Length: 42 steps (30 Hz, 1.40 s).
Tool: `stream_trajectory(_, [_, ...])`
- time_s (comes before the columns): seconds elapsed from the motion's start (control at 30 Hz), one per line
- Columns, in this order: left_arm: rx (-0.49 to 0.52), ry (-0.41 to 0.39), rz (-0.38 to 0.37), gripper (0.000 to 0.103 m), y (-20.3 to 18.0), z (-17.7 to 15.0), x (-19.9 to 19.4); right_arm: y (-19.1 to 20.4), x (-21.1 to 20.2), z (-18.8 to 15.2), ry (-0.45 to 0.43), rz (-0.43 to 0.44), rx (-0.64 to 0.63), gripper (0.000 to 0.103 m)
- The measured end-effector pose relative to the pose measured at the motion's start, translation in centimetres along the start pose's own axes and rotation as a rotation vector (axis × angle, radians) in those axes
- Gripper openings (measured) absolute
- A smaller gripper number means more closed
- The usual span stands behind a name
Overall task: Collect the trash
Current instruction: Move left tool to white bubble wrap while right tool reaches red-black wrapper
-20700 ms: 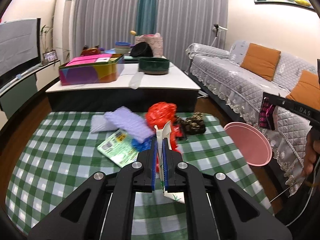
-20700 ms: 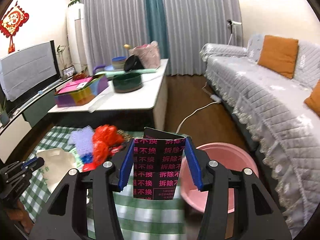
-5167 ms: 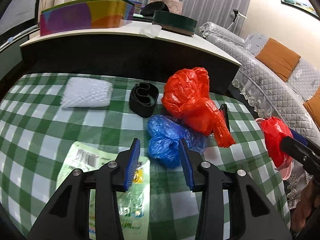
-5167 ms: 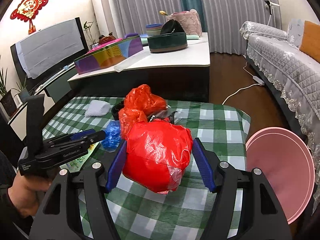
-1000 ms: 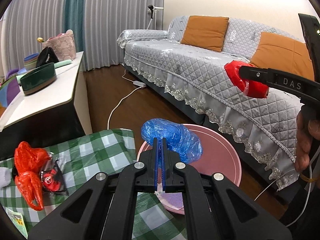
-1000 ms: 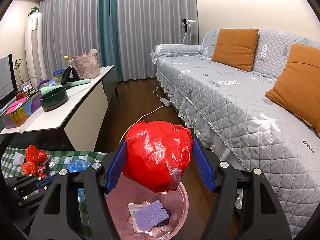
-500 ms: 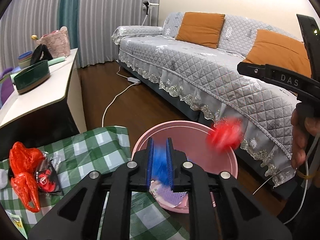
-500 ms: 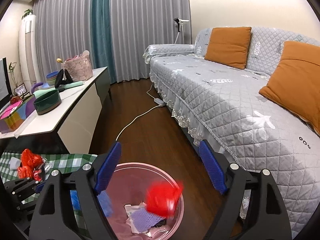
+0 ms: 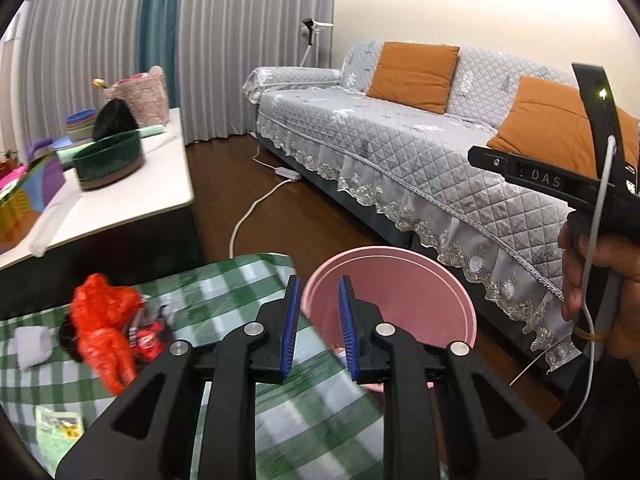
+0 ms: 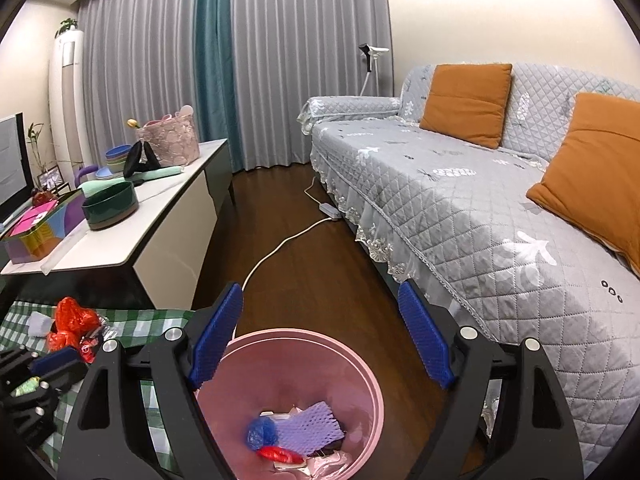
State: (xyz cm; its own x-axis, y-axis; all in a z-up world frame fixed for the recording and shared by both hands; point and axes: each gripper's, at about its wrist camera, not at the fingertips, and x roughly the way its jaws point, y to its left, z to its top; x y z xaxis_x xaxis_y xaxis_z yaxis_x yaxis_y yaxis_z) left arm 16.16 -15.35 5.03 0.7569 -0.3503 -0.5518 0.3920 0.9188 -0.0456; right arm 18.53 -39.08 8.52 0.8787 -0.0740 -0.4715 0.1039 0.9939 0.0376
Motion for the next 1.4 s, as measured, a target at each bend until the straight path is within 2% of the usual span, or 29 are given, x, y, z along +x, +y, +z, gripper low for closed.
stream_trajectory(0.37, [-0.047,-0.02,0.079,0.02,5.4,-2.2,-6.3,3.3,-2.0,-0.4,-0.017,0.062,-0.062,0.079])
stream_trajectory(0.67, [-0.164,-0.022,0.196,0.02,12.0,-6.5,-11.2,6.8,-3.2,-0.2,-0.032,0.17,-0.061,0.077])
stream_trajectory(0.83, [-0.232,-0.022,0.262,0.02,15.5,-8.1,-12.3,9.9,-2.8,-0.5,-0.017,0.256,-0.053,0.071])
stream_trajectory(1.1, [-0.319,-0.026,0.345,0.02,19.8,-9.2,-12.7,16.2,-1.2,-2.1,0.035,0.399,-0.088,0.068])
stream_trajectory(1.4, [-0.362,-0.021,0.409,0.02,23.4,-8.9,-10.4,20.6,3.0,-4.6,0.123,0.455,-0.103,0.067])
